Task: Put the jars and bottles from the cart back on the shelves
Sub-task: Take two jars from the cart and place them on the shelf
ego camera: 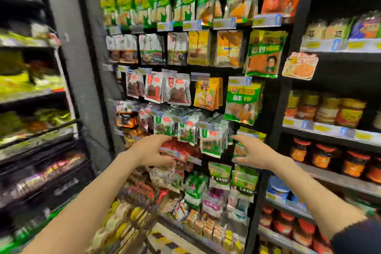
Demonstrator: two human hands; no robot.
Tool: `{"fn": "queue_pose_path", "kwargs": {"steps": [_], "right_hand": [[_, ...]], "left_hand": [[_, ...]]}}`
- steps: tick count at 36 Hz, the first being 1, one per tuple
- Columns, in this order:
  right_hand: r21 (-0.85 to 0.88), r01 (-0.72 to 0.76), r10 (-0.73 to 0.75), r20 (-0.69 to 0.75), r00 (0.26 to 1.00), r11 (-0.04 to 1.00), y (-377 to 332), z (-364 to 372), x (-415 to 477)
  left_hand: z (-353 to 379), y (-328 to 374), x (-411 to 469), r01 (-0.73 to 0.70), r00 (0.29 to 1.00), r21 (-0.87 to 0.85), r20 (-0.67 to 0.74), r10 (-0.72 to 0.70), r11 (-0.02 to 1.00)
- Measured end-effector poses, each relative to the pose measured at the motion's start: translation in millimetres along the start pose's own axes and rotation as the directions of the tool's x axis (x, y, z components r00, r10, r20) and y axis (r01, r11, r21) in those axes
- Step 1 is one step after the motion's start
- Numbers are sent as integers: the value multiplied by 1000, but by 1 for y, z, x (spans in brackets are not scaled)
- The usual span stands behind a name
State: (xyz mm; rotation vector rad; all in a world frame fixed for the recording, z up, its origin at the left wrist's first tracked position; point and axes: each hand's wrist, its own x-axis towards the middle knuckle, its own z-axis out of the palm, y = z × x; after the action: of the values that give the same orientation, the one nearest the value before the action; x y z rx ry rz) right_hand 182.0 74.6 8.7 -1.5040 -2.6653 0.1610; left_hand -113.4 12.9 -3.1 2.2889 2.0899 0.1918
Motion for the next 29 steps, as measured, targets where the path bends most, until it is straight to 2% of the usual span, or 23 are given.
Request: {"fn": "queue_pose_path", "kwargs": {"steps": [5,13,22,29], "right_hand": [[24,153,-152,-29,988,988,-37,4,64],[25,342,-342,14,939,939,-105,16,142],[26,549,-550,68,833,835,-180,36,212],[59,679,-680,122,723,732,-227,64,271]], "left_hand": [[-12,-47,-7,112,993,1,-32,-112,994],[-20,-127,-25,292,955,47,-64,-289,955],[-17,-193,-56,464,885,24,-64,-462,886],[6,-232,-65,597,802,10,1,-597,802]]}}
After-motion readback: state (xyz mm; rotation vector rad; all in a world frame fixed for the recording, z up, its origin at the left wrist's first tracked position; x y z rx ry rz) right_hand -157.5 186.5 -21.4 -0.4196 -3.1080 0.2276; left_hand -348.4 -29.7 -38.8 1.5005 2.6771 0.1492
